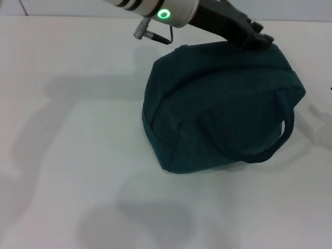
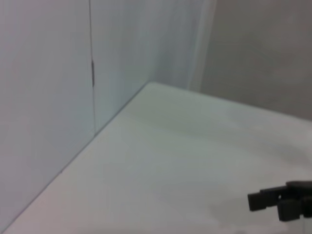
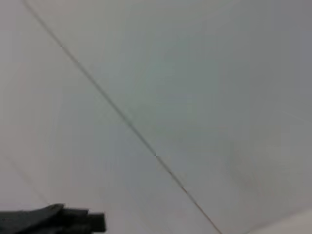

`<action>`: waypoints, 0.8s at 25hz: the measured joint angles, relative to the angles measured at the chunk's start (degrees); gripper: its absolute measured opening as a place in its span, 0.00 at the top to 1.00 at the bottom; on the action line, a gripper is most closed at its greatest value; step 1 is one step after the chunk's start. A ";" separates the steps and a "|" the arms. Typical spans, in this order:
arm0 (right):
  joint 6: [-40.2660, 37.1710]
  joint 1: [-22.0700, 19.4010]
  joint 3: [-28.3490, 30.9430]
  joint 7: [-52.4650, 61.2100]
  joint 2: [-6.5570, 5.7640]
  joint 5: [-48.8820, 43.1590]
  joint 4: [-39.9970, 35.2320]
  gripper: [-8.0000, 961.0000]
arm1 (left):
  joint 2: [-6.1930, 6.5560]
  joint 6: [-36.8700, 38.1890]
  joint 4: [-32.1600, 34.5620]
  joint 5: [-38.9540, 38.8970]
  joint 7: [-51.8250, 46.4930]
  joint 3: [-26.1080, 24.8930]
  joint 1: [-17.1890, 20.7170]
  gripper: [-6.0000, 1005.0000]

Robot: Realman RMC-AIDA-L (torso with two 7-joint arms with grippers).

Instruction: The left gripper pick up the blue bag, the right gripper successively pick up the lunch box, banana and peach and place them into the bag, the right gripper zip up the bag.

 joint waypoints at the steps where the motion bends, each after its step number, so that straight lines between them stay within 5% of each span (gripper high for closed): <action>1: -0.95 -0.06 0.00 -1.41 0.03 0.00 -0.35 0.35 | 0.02 0.06 1.63 -1.28 1.04 0.03 1.41 0.63; 7: -11.77 -0.68 0.50 -9.17 -0.57 0.08 -4.41 0.35 | 0.37 0.81 12.27 -11.38 8.31 -0.87 12.55 0.62; 11: -18.32 0.14 0.56 -8.07 -3.67 -2.87 -10.29 0.35 | 0.30 5.01 14.58 -17.06 11.86 -5.27 19.21 0.61; 15: -20.58 1.89 0.66 -2.47 -6.92 -7.06 -17.50 0.34 | 0.30 16.82 12.08 -26.52 22.63 -11.25 28.73 0.60; 20: -19.33 5.58 0.85 3.74 -8.78 -12.35 -23.25 0.31 | 0.38 23.95 6.87 -32.76 31.12 -13.53 34.20 0.41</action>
